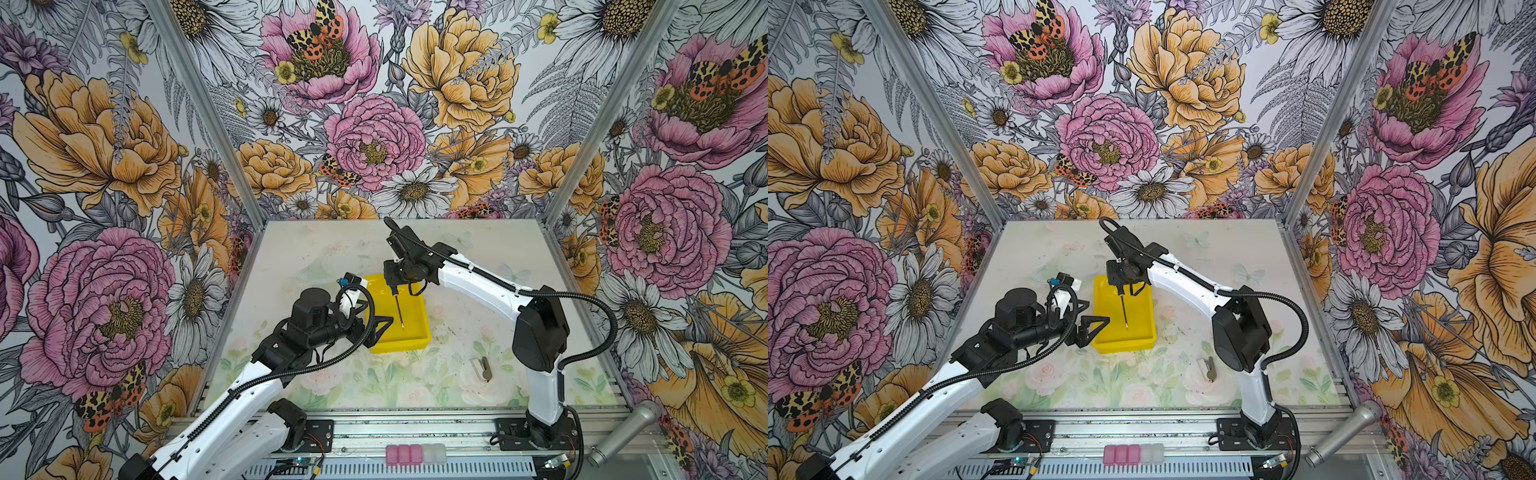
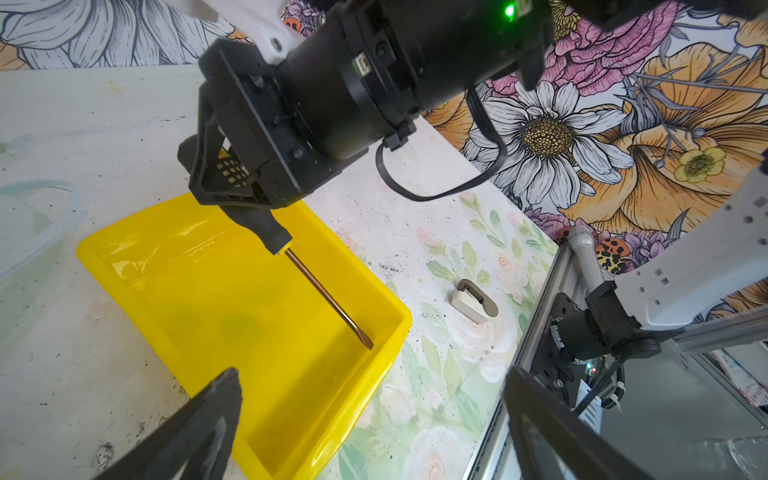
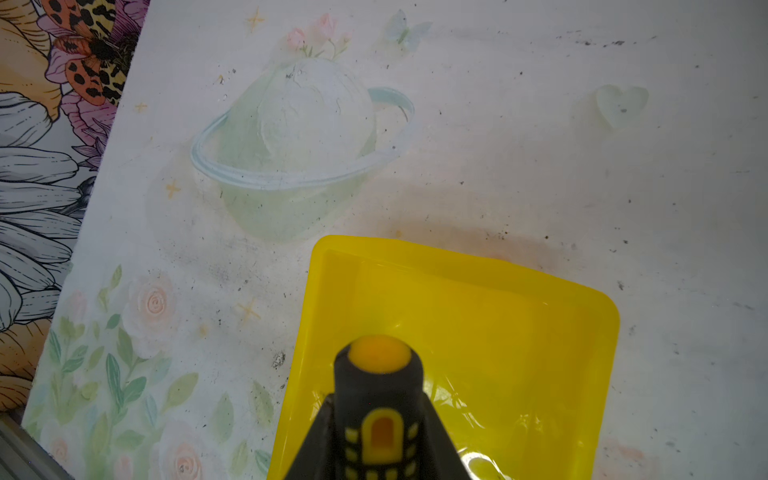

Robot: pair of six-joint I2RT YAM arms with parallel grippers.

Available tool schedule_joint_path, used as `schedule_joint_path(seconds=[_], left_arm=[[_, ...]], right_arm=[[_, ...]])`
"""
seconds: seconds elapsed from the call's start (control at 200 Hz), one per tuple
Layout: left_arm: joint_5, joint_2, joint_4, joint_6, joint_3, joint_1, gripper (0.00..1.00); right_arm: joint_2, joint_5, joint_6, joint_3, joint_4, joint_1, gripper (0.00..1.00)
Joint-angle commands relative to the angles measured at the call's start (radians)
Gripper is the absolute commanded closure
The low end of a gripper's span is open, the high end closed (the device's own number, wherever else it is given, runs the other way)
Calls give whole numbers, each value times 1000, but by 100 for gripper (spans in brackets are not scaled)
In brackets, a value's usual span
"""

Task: Put the screwdriver in the bin
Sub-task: 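Carry the screwdriver with the right gripper over the yellow bin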

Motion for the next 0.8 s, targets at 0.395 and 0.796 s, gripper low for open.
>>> schedule_joint_path(seconds=[0.395, 0.796], left_arm=[[-19, 10, 27, -13, -18, -10, 1], [-24, 28, 21, -20, -15, -24, 1]], right_arm=[[41, -37, 7, 33, 43, 5, 100], [87, -43, 46, 32, 57, 6, 100]])
